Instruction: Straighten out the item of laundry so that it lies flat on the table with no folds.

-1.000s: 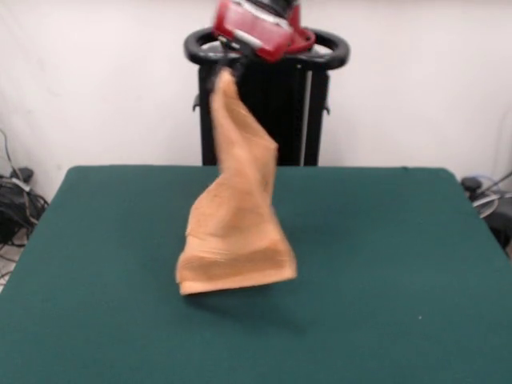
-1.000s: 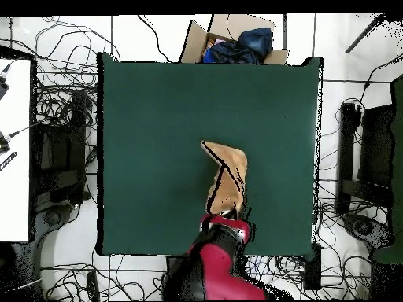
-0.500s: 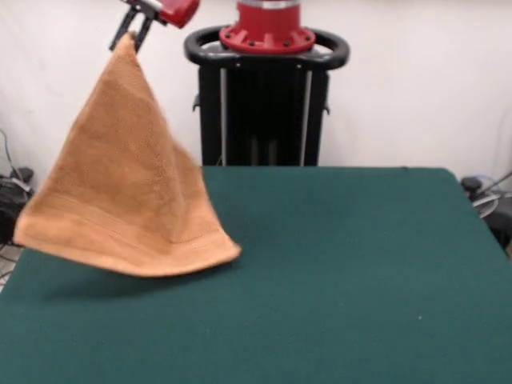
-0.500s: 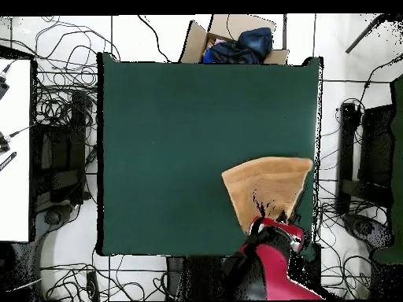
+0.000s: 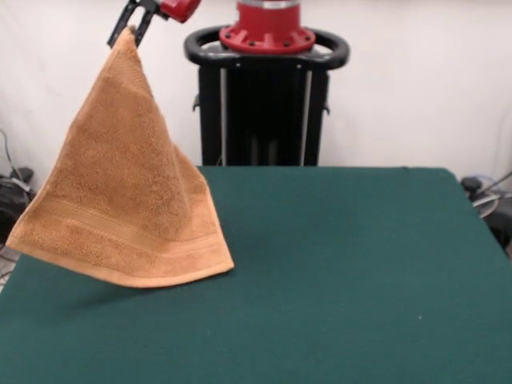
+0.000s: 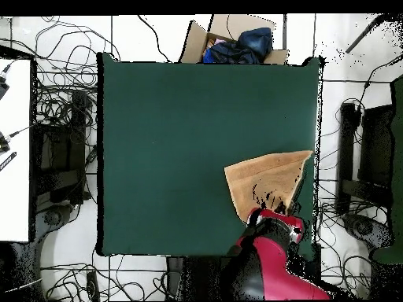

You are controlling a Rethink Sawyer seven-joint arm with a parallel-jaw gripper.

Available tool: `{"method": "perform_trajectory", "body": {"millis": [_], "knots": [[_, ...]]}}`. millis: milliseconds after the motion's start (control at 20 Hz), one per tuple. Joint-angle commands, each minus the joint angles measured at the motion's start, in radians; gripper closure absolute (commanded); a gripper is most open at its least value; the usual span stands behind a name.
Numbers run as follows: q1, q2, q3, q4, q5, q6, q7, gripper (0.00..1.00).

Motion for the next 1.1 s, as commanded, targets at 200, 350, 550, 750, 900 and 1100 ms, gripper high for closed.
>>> {"method": "perform_trajectory", "body": {"millis": [200, 350, 550, 750, 900, 1100], "knots": [[-0.025, -0.037, 0.132, -0.042, -0.06, 0.157, 0.011, 1.0], [-0.015, -0.01, 0.128, -0.048, -0.066, 0.144, 0.034, 1.0], [-0.101, -0.005, 0.223, -0.009, -0.071, 0.15, 0.007, 1.0], [-0.351, -0.023, 0.516, 0.114, -0.059, 0.154, -0.045, 1.0], [-0.485, 0.03, 0.686, 0.166, -0.078, 0.127, -0.034, 1.0], [-0.623, 0.094, 0.859, 0.199, -0.095, 0.137, -0.051, 1.0]]}}
